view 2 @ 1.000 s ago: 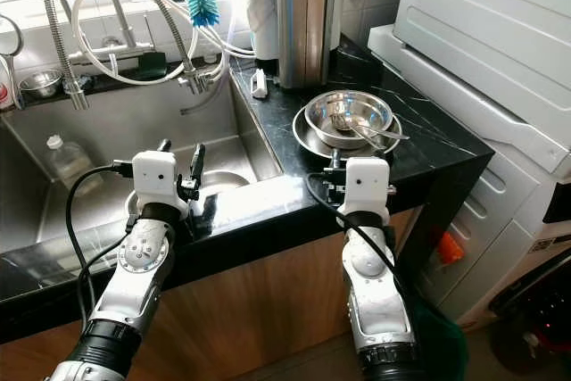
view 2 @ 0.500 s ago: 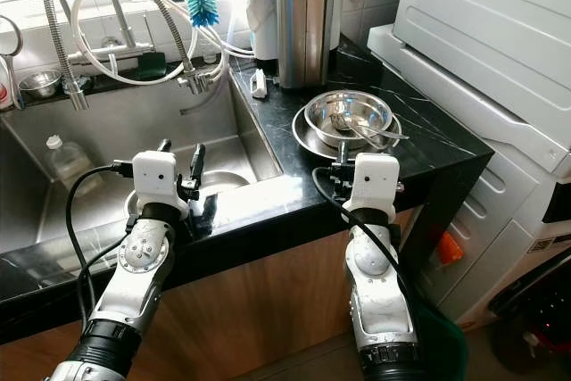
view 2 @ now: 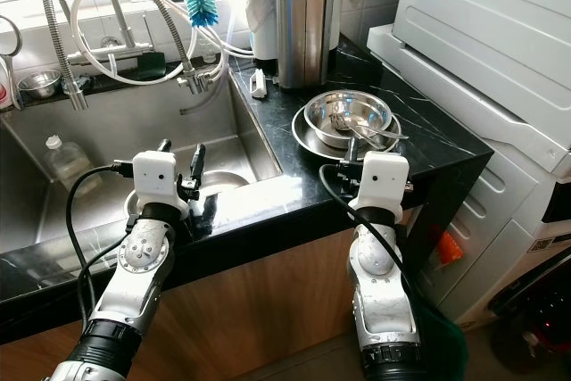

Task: Kitchen organization

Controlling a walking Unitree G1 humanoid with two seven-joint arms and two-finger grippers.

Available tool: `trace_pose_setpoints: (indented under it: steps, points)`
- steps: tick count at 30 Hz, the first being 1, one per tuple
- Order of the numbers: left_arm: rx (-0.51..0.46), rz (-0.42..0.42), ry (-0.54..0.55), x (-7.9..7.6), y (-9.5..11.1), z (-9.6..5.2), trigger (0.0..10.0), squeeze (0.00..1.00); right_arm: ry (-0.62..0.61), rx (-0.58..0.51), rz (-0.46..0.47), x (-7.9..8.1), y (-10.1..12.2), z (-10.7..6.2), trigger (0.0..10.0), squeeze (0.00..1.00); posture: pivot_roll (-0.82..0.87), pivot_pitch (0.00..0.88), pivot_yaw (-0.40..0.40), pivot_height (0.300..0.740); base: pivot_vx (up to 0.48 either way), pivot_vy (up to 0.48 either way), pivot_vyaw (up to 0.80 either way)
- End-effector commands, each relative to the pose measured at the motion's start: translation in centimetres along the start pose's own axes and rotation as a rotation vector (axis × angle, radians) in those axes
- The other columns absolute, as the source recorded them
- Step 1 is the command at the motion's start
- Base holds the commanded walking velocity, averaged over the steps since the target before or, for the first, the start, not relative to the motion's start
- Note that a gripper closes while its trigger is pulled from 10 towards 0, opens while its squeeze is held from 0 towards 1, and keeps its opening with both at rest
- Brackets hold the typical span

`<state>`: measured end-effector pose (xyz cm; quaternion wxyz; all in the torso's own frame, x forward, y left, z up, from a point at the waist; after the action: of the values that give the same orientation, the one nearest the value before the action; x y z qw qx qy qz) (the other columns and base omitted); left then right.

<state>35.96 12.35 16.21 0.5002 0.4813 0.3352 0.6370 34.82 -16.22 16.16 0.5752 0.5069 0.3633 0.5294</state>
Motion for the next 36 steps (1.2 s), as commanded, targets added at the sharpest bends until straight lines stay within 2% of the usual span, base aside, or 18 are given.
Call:
trace_pose_setpoints:
  steps: [1, 13, 31, 32, 33, 34, 35, 36]
  points:
    - [-0.006, 0.011, 0.004, 0.1, 0.2, 0.1, 10.0, 0.0, 0.005, -0.037, 0.013, 0.3, 1.0, 0.3, 0.0, 0.0, -0.15, 0.0, 0.054, 0.74, 0.0, 0.0, 0.0]
    - [-0.016, 0.011, -0.006, -0.1, 0.3, 0.0, 10.0, 0.0, 0.035, -0.036, 0.022, 1.0, 0.9, 0.3, 0.0, 0.0, -0.15, 0.0, 0.056, 0.74, 0.0, 0.0, 0.0]
    - [-0.019, 0.018, -0.018, -0.3, 0.4, 0.1, 10.0, 0.0, 0.04, -0.027, 0.03, 1.1, 0.7, 0.1, 0.0, 0.0, -0.15, 0.0, 0.06, 0.74, 0.0, 0.0, 0.0]
    - [-0.019, 0.019, -0.017, -0.2, 0.4, 0.1, 10.0, 0.0, 0.041, -0.025, 0.033, 1.1, 0.7, 0.1, 4.2, 0.0, -0.15, 0.0, 0.059, 0.74, 0.0, 0.0, 0.0]
    - [-0.018, 0.02, -0.017, -0.2, 0.4, 0.1, 10.0, 0.0, 0.042, -0.025, 0.033, 1.1, 0.7, 0.1, 4.2, 0.0, -0.15, 0.0, 0.058, 0.74, 0.0, 0.0, 0.0]
    - [-0.018, 0.02, -0.015, -0.2, 0.4, 0.1, 10.0, 0.0, 0.043, -0.025, 0.034, 1.2, 0.7, 0.1, 7.6, 0.0, -0.15, 0.0, 0.058, 0.74, 0.0, 0.0, 0.0]
    - [-0.018, 0.019, -0.013, -0.2, 0.4, 0.2, 10.0, 0.0, 0.047, -0.026, 0.038, 1.3, 0.7, 0.1, 10.0, 0.0, -0.15, 0.0, 0.057, 0.74, 0.0, 0.0, 0.0]
    - [-0.018, 0.02, -0.012, -0.1, 0.4, 0.2, 10.0, 0.0, 0.048, -0.026, 0.04, 1.3, 0.7, 0.1, 10.0, 0.0, -0.15, 0.0, 0.057, 0.74, 0.0, 0.0, 0.0]
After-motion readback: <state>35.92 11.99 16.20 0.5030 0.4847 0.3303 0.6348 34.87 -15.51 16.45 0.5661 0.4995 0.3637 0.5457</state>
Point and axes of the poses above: a point about 5 cm out from each wrist's last joint towards the gripper, its own z axis pointing out of the wrist towards the gripper, its own y axis along the axis of the wrist's last joint, x = y × z, the point moved 4 cm from there along z, pointing out of the wrist towards the gripper, and after that the axes turned 12 degrees about z, right-handed, at the moved point
